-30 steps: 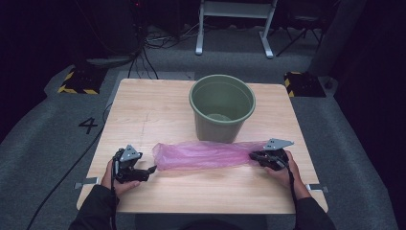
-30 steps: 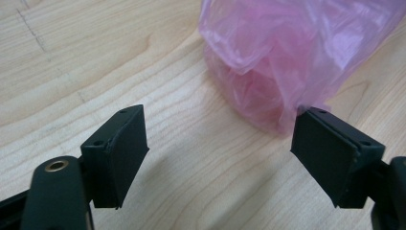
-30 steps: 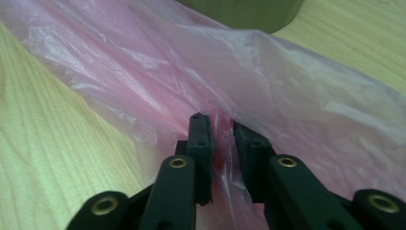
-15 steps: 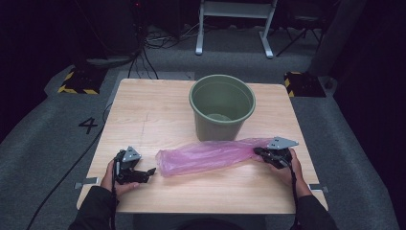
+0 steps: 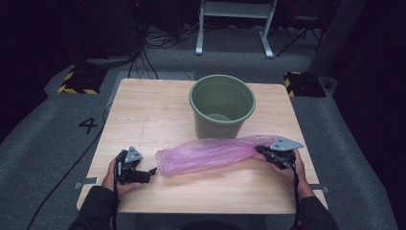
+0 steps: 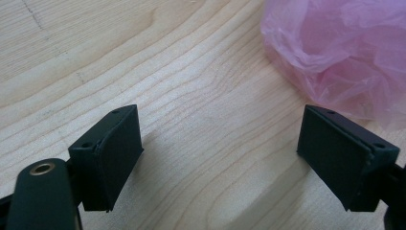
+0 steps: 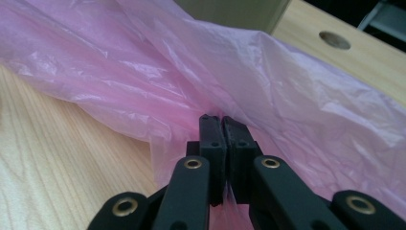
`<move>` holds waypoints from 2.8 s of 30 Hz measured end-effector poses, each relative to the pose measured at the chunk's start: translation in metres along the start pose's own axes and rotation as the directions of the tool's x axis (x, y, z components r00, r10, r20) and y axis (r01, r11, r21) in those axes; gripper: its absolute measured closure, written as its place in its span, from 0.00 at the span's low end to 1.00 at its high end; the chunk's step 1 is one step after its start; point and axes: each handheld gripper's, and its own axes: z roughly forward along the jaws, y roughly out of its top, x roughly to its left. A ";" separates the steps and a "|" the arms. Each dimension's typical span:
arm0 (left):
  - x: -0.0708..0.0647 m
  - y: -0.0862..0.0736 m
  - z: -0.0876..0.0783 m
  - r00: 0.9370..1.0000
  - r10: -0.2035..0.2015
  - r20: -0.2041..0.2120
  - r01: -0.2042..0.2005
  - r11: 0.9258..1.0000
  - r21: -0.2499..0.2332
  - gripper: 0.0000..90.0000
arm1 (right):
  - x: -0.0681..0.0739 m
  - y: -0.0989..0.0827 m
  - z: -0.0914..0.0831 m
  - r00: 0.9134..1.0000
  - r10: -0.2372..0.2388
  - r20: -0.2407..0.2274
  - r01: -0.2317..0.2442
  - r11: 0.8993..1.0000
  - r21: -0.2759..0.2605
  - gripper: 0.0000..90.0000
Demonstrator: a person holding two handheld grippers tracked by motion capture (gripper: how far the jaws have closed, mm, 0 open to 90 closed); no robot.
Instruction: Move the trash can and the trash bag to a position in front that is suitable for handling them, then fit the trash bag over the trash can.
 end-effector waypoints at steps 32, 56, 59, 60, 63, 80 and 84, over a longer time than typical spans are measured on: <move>-0.031 0.049 -0.052 0.993 0.111 0.035 -0.101 0.971 -0.215 0.18 | 0.014 0.024 -0.015 0.993 -0.107 0.038 0.109 0.994 -0.034 0.98; -0.113 0.105 0.015 0.936 0.325 0.138 -0.317 0.945 -0.077 0.18 | 0.039 0.056 -0.011 0.985 -0.173 -0.015 0.172 0.983 -0.061 0.98; -0.109 0.105 0.024 0.941 0.314 0.127 -0.312 0.949 -0.035 0.18 | 0.043 0.059 -0.007 0.982 -0.186 -0.032 0.184 0.981 -0.057 0.98; -0.108 0.104 0.027 0.945 0.300 0.130 -0.300 0.954 -0.026 0.18 | 0.044 0.059 -0.006 0.981 -0.189 -0.037 0.187 0.981 -0.059 0.98; -0.103 0.104 0.033 0.949 0.286 0.137 -0.288 0.958 -0.006 0.19 | 0.049 0.063 -0.004 0.977 -0.207 -0.050 0.204 0.977 -0.066 0.98; -0.094 0.102 0.044 0.941 0.334 0.060 -0.335 0.942 0.003 0.94 | 0.074 0.081 -0.019 0.953 -0.300 -0.030 0.292 0.944 -0.153 0.88; -0.088 0.102 0.039 0.953 0.299 0.042 -0.298 0.954 -0.031 0.99 | 0.071 0.083 -0.023 0.967 -0.255 -0.007 0.250 0.952 -0.173 0.65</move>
